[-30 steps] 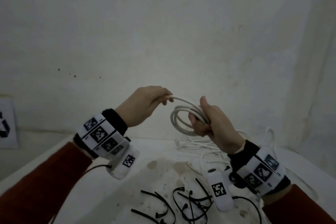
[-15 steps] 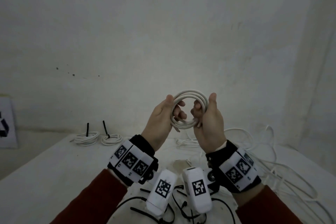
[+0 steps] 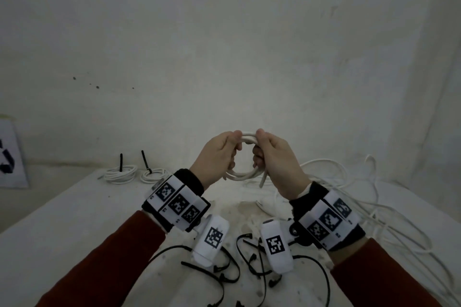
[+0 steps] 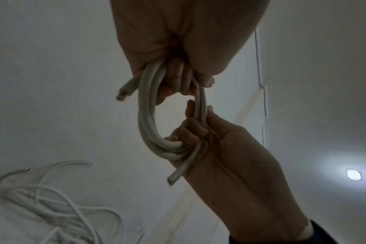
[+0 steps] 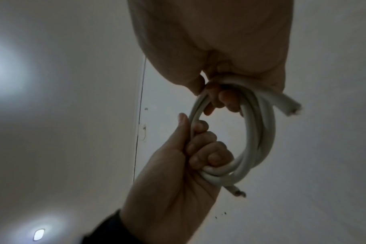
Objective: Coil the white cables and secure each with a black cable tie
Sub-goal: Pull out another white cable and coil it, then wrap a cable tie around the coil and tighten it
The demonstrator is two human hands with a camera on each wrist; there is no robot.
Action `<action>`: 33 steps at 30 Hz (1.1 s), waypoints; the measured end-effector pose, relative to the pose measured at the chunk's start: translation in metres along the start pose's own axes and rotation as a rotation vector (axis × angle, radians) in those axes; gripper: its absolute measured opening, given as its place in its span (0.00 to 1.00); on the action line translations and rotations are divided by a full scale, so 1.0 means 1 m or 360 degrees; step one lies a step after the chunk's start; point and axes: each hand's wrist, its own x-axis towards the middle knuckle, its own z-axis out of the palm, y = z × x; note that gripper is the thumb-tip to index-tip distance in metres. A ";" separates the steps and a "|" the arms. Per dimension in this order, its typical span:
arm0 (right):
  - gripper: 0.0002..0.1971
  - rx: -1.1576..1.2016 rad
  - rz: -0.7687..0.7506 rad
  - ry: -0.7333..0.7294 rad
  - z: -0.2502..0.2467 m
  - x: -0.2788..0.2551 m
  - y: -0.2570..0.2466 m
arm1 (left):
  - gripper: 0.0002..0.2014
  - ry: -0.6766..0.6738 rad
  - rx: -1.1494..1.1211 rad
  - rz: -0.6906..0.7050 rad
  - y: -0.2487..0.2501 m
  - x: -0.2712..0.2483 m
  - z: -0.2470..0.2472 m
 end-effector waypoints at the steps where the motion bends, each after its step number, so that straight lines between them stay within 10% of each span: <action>1: 0.17 0.0015 -0.0007 0.0018 0.000 0.000 0.003 | 0.18 -0.0006 -0.0031 -0.0010 -0.002 -0.002 0.000; 11: 0.15 0.0484 0.0447 0.0025 0.017 -0.019 0.060 | 0.16 0.0059 -0.0218 -0.0486 -0.041 -0.035 0.000; 18: 0.09 -0.1055 0.0463 -0.0532 0.008 -0.040 0.087 | 0.18 0.0061 0.0606 -0.0517 -0.082 -0.056 -0.040; 24: 0.11 -0.1846 0.0360 -0.1586 0.018 -0.077 0.091 | 0.18 0.0137 0.0867 -0.0509 -0.093 -0.056 -0.064; 33: 0.09 -0.1909 0.0261 -0.1638 0.021 -0.068 0.080 | 0.19 0.0244 0.0695 -0.0497 -0.096 -0.046 -0.069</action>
